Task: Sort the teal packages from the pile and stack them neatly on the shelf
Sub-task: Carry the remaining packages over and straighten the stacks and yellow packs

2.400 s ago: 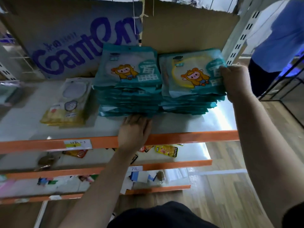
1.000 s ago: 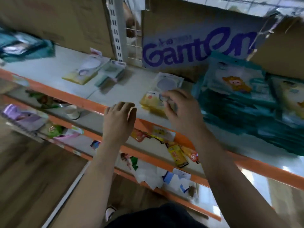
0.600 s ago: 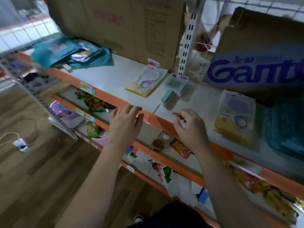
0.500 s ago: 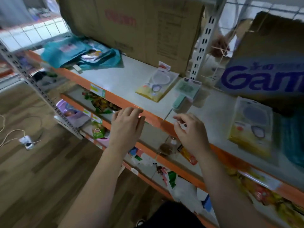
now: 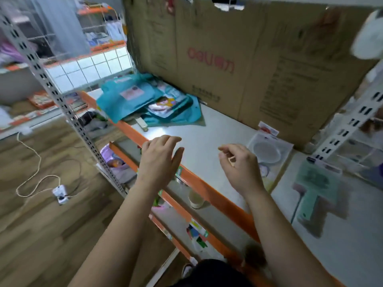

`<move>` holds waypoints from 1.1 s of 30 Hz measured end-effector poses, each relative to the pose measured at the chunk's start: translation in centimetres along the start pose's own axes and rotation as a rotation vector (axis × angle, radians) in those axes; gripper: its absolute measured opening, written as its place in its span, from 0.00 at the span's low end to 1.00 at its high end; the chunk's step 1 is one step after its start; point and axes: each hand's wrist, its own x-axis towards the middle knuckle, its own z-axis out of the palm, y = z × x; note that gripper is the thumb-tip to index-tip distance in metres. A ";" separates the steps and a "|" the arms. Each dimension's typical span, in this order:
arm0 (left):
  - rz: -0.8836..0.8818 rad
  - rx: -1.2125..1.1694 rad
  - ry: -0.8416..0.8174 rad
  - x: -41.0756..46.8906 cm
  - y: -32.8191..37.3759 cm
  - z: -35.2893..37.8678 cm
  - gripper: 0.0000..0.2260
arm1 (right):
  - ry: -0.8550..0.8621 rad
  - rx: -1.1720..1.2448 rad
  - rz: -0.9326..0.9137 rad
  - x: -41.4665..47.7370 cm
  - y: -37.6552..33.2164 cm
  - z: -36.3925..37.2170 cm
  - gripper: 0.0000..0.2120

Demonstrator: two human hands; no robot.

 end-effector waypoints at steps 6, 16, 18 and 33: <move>-0.086 -0.029 -0.023 4.8 -6.7 1.1 0.14 | -0.038 0.009 -0.019 6.0 -0.9 4.4 0.07; -0.107 -0.060 -0.062 14.5 -18.4 3.9 0.20 | -0.017 -0.055 0.048 11.8 -2.6 12.5 0.07; -0.084 -0.021 -0.098 17.0 -21.0 4.5 0.23 | 0.035 -0.063 0.084 13.0 -3.3 14.2 0.06; 0.200 0.099 -0.352 25.9 -27.2 5.5 0.34 | 0.254 -0.163 0.389 16.4 -7.9 22.2 0.07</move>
